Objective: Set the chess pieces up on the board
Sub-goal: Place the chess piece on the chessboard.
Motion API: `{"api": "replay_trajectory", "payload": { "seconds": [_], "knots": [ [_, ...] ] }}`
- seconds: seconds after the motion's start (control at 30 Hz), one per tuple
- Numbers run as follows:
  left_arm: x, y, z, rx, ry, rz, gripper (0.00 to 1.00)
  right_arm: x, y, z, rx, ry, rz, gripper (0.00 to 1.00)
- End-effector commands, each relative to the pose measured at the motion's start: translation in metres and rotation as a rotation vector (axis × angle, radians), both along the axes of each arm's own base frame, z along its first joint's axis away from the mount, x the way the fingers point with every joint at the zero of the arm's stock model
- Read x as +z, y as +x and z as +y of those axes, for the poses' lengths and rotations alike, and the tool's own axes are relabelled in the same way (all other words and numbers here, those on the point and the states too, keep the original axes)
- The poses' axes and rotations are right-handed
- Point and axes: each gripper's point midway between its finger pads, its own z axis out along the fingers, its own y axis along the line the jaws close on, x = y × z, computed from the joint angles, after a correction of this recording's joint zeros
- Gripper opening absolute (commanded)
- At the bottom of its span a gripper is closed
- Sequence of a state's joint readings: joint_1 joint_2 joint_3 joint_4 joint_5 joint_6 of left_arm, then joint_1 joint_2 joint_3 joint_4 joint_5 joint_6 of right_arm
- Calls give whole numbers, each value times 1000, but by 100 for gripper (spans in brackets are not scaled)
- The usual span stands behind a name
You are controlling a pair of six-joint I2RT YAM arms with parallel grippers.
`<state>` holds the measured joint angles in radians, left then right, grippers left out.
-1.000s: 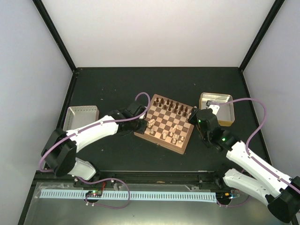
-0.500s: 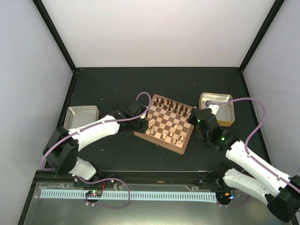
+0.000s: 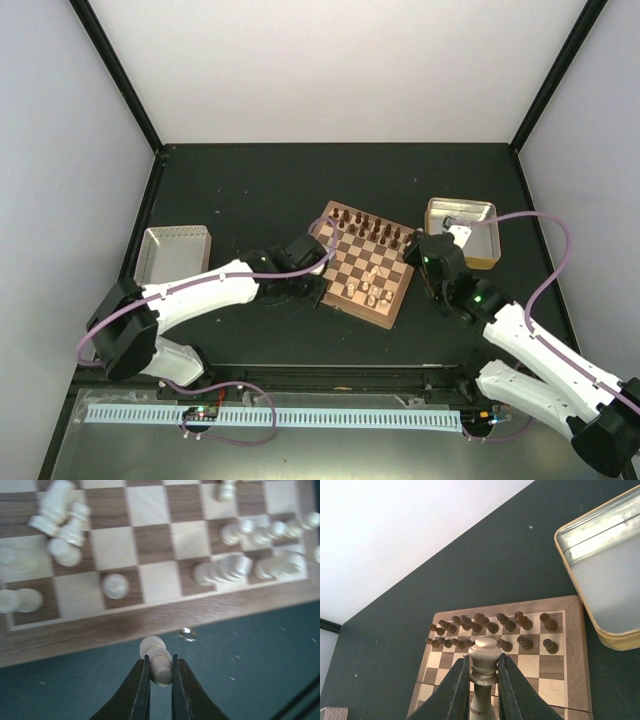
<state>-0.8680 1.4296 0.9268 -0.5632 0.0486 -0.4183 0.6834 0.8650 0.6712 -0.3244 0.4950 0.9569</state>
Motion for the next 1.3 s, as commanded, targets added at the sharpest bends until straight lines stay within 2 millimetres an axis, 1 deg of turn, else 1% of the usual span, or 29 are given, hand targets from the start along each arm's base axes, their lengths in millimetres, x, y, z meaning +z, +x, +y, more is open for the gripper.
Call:
{"api": "replay_trajectory", "payload": {
  "seconds": [0.0,0.07,0.13,0.27,0.47,0.6,0.77,0.93,1.07,1.17,1.27],
  "knots": [
    [24,-23,-29,-125,-70,-22,2,4,-3,-21,-98,2,-29,16],
    [30,-27,-44,-166,-85,-36,2,5,-5,-27,-125,6,-37,16],
    [31,-28,-56,-191,-75,-50,2,6,-8,-34,-150,6,-41,16],
    [23,-28,-74,-224,-12,-71,3,7,-14,-44,-182,5,-51,16],
    [15,-22,-95,-233,31,-79,3,5,-15,-45,-173,-2,-48,16],
    [9,-21,-105,-250,40,-78,3,2,-16,-45,-170,-5,-43,16],
    [-2,-16,-110,-259,66,-87,4,4,-18,-47,-178,-3,-49,16],
    [-9,-11,-114,-255,85,-90,6,5,-20,-52,-193,-1,-56,16],
    [-15,-7,-110,-237,114,-93,6,7,-21,-54,-196,1,-61,16],
    [-16,-6,-111,-233,111,-92,7,6,-21,-53,-194,2,-58,16],
    [-18,-5,-110,-228,119,-93,10,6,-21,-53,-192,5,-56,16]
  ]
}}
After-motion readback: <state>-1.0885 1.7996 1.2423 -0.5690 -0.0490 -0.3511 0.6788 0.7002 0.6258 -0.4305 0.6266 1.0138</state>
